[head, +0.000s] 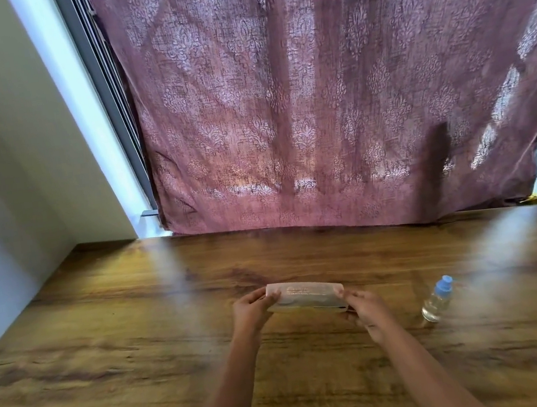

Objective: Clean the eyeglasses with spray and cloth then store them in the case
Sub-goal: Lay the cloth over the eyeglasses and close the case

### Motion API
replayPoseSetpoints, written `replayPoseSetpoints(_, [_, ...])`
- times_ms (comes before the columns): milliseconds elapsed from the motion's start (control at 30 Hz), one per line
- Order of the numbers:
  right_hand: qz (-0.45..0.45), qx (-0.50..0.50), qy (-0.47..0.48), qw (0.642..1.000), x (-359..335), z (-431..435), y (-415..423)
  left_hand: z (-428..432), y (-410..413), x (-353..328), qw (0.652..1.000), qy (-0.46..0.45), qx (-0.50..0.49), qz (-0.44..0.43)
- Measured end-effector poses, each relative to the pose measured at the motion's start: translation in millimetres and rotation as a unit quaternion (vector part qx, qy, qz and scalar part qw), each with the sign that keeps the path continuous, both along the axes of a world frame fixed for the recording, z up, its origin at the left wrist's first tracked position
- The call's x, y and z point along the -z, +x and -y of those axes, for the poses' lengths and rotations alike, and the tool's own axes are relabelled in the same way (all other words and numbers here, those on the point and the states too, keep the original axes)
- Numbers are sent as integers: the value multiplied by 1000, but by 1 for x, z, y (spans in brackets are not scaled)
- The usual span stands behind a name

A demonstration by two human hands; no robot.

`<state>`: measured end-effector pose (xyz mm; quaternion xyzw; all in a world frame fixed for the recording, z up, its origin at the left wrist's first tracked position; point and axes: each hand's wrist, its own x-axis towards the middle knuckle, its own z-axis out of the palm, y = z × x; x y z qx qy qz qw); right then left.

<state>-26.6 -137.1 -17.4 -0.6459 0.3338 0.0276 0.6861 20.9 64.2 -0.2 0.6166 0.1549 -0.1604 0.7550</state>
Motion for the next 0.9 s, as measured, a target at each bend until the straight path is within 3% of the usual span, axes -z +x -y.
replayPoseSetpoints(600, [33,30,-20,999,-4,-2,-35,-3,-25,6,1000,-13,22,-15])
replayPoseSetpoints(900, [-11,8,-23,1000,7,-15,-61,-14,-47,10,995,76,48,-31])
